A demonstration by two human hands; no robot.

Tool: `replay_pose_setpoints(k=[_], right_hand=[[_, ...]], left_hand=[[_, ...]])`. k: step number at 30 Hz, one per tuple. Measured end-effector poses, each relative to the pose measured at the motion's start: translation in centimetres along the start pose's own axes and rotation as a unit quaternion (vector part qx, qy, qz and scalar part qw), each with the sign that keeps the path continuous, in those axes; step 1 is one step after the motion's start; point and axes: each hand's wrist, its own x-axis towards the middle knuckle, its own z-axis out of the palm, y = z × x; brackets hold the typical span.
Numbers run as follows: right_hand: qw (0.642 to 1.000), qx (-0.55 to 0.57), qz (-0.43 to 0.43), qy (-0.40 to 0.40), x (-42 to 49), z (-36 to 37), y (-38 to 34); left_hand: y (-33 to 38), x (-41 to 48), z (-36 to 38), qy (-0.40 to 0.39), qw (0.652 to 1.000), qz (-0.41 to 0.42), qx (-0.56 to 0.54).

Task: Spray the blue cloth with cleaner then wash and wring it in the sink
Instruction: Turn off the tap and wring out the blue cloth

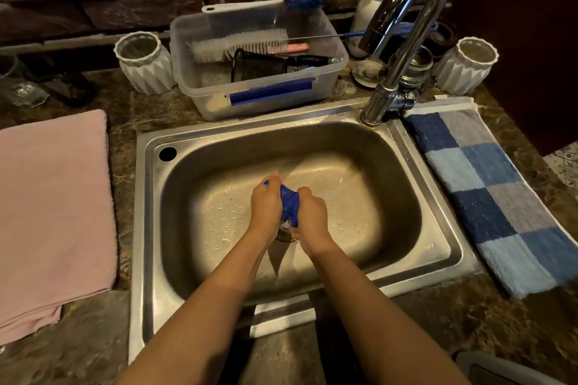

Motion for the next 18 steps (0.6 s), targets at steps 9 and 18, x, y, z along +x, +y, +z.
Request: replay_pose_setpoints(k=[9,18], right_hand=[[0.993,-0.066,-0.081,-0.053,-1.1,-3.2,-1.9],[0.94,-0.233,-0.124,-0.216,-6.8,-6.5,-3.0]], left_hand=[[3.0,-1.8,-3.7,-0.109,0.978,0.002,0.179],[6.4,-7.5,-7.2,-0.239,0.967,0.09,0.014]])
